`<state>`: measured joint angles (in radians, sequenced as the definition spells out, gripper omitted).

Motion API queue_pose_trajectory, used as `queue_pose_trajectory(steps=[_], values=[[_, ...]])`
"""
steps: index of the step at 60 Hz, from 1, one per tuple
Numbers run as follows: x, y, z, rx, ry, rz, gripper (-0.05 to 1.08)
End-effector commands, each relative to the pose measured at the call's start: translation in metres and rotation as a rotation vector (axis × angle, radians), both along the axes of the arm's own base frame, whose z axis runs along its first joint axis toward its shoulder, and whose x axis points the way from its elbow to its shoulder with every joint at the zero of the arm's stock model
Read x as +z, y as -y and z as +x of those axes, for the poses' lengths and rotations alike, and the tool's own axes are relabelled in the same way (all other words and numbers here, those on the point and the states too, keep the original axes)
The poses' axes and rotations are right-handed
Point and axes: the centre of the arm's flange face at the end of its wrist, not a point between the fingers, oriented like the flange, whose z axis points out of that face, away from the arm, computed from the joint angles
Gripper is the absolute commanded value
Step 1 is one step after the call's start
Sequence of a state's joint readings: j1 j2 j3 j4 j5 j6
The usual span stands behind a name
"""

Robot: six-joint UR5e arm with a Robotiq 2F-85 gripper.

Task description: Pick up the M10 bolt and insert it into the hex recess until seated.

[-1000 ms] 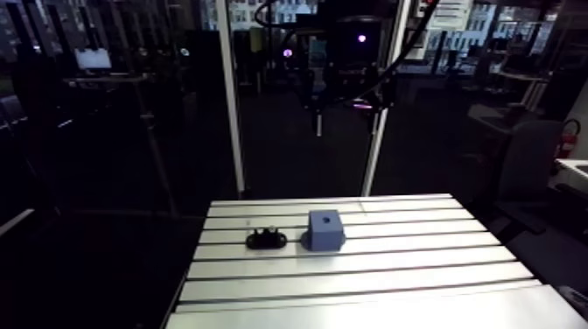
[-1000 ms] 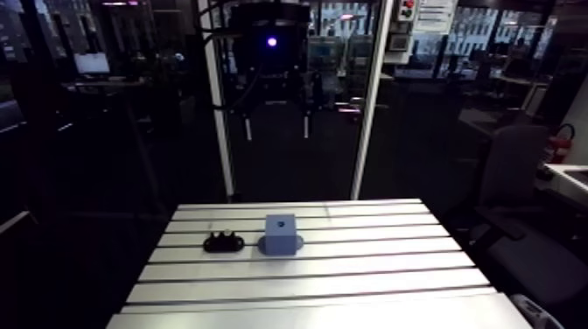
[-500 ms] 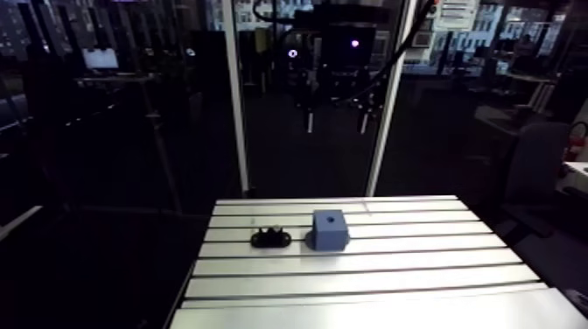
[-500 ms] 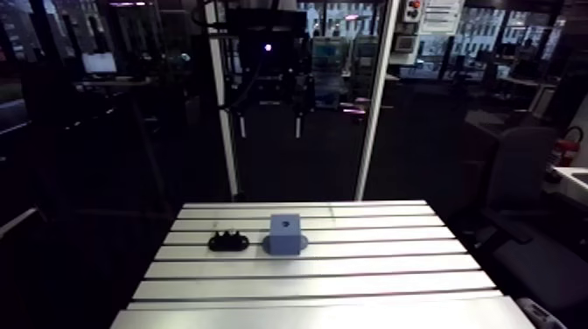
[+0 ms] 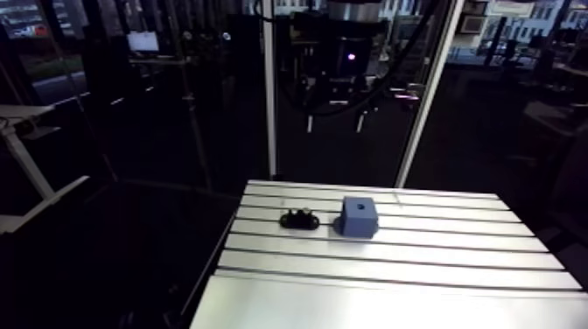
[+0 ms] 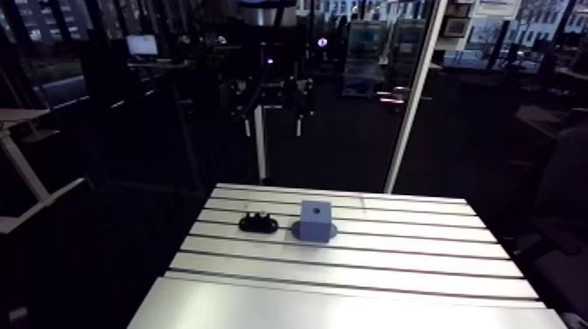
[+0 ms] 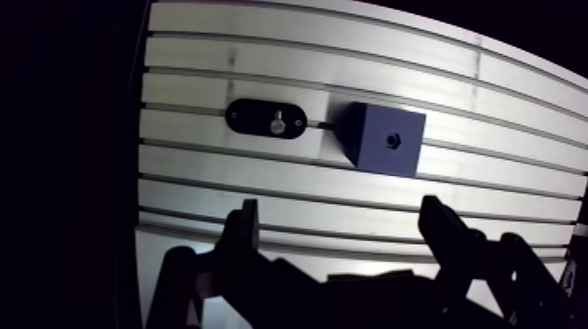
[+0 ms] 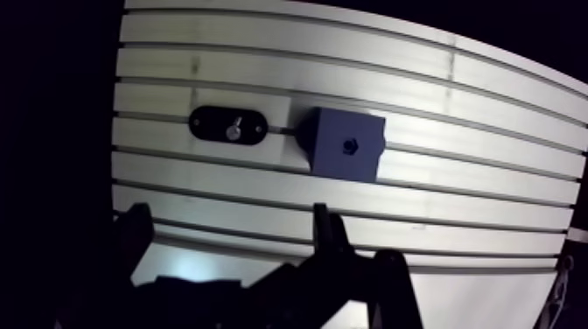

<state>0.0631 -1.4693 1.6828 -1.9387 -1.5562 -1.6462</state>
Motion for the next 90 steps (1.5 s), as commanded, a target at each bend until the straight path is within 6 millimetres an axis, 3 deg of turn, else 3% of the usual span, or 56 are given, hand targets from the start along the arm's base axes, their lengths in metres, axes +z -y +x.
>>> queue_pose_trajectory(steps=[1,18,24,32,42,90], values=[[-0.042,0.017,-0.008,0.013,-0.025,-0.002,0.02],[-0.083,0.030,-0.009,0.035,-0.063,-0.003,0.10],[-0.100,0.030,-0.012,-0.011,-0.052,-0.012,0.27],[-0.106,0.031,-0.012,-0.036,-0.049,-0.019,0.42],[-0.114,0.032,-0.014,-0.068,-0.049,-0.025,0.55],[-0.157,0.034,-0.018,-0.117,0.010,-0.023,0.59]])
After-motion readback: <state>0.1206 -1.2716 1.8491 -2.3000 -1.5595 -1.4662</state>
